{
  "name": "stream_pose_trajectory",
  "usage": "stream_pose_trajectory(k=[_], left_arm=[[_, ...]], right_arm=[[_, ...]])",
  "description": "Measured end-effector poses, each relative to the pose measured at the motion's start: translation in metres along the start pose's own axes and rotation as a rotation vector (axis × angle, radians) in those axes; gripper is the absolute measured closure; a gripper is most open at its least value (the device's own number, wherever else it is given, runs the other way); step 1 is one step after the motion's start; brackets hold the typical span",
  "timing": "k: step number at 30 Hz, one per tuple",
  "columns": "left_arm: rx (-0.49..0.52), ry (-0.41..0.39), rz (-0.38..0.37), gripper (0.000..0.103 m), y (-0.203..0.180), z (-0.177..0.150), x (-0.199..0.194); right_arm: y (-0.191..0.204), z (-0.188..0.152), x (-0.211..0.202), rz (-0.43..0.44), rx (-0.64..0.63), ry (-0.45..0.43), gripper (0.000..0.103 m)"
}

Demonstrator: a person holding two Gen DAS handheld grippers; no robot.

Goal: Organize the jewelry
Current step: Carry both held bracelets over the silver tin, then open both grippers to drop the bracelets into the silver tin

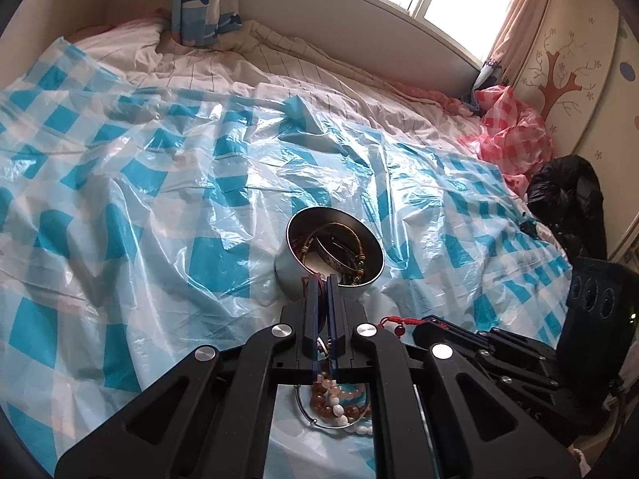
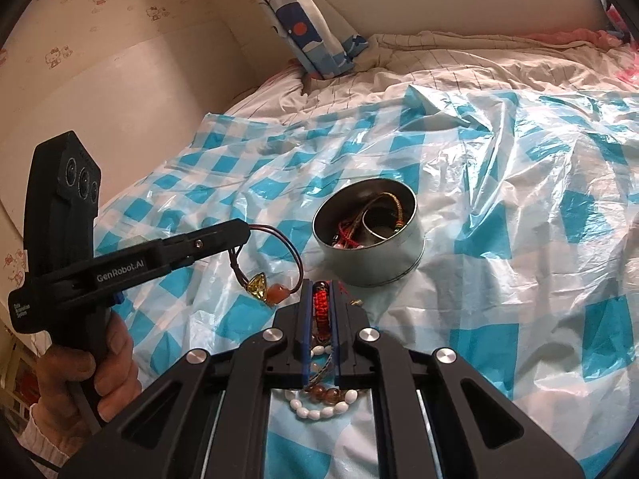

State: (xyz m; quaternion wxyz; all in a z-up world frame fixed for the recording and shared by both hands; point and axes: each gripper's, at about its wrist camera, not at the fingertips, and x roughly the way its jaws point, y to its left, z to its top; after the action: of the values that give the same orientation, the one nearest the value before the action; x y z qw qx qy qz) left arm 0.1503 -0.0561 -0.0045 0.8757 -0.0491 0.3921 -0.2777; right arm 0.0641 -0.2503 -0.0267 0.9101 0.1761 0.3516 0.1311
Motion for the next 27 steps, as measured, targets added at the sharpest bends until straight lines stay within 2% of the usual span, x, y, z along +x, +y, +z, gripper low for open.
stream_pose_trajectory(k=[7,16,27], left_arm=[[0.017,-0.017,0.019,0.100,-0.007,0.003,0.001],[-0.027,-0.041,-0.033,0.099,-0.010,0.009,0.004],[-0.095,-0.113,-0.152,0.100,-0.010,0.026,0.005]], right_arm=[[0.002,0.003,-0.002,-0.010,-0.011,-0.028,0.095],[-0.005,0.009,-0.005,-0.031,0.007,-0.065,0.094],[-0.016,0.024,-0.003,-0.027,0.037,-0.126,0.095]])
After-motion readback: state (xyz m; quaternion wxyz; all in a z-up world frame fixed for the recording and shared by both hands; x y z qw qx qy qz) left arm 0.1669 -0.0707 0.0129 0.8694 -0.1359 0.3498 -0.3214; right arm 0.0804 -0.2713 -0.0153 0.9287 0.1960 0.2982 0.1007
